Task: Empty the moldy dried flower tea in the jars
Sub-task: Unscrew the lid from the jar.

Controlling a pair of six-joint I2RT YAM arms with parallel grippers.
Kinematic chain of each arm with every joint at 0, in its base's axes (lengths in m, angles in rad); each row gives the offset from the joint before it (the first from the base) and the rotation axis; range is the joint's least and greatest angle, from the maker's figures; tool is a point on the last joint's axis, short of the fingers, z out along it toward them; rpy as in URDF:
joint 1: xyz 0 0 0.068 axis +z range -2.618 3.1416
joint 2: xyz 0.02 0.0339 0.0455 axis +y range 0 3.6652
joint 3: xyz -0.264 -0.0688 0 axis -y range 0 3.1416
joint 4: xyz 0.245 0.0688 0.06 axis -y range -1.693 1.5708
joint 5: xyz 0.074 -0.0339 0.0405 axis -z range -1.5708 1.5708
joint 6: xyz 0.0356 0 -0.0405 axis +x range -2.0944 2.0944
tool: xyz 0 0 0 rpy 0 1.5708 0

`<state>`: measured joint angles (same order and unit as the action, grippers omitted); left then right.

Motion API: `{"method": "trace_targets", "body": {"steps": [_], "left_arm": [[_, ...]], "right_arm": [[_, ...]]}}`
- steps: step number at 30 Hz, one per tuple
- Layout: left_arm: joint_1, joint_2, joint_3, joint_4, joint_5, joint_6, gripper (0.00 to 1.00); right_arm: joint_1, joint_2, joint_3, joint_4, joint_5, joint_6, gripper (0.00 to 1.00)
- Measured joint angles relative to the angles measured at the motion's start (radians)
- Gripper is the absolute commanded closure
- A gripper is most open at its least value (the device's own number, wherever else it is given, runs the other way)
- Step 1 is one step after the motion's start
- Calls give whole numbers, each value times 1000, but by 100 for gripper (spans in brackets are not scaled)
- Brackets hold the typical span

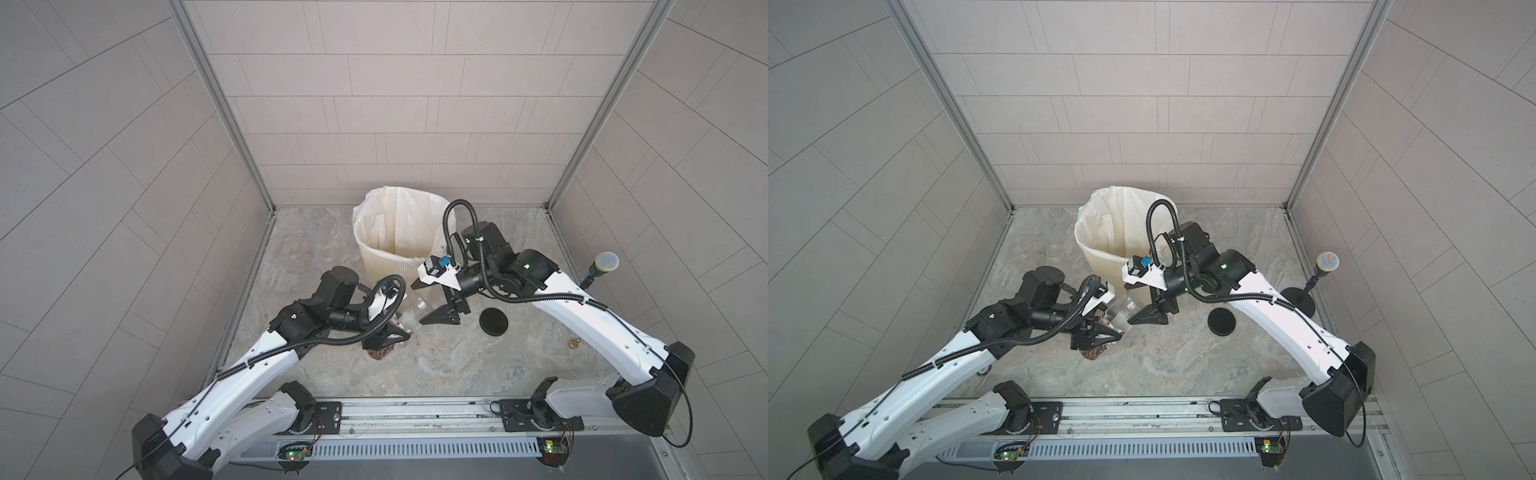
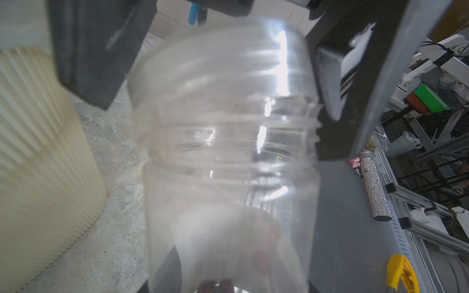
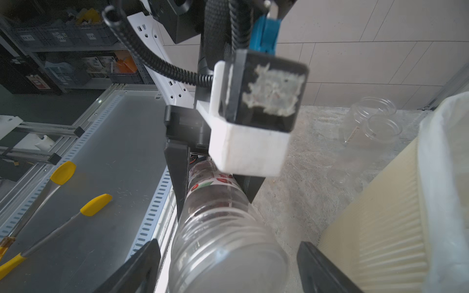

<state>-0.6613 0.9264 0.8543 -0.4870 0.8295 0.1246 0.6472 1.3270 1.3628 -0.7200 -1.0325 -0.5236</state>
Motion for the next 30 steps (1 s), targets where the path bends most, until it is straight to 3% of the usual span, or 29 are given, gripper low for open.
{"method": "trace_targets", "body": {"steps": [8, 17, 23, 30], "left_arm": [[-3, -4, 0, 0, -3, 2, 62], [-3, -27, 0, -16, -32, -3, 62], [-3, -27, 0, -29, -38, 7, 62], [-3, -27, 0, -27, -39, 7, 64]], "right_arm": [[-7, 3, 0, 18, -40, 94, 40], [-7, 8, 0, 63, -62, 140, 57], [-13, 8, 0, 70, -67, 167, 52], [-16, 10, -3, 98, -91, 200, 59]]}}
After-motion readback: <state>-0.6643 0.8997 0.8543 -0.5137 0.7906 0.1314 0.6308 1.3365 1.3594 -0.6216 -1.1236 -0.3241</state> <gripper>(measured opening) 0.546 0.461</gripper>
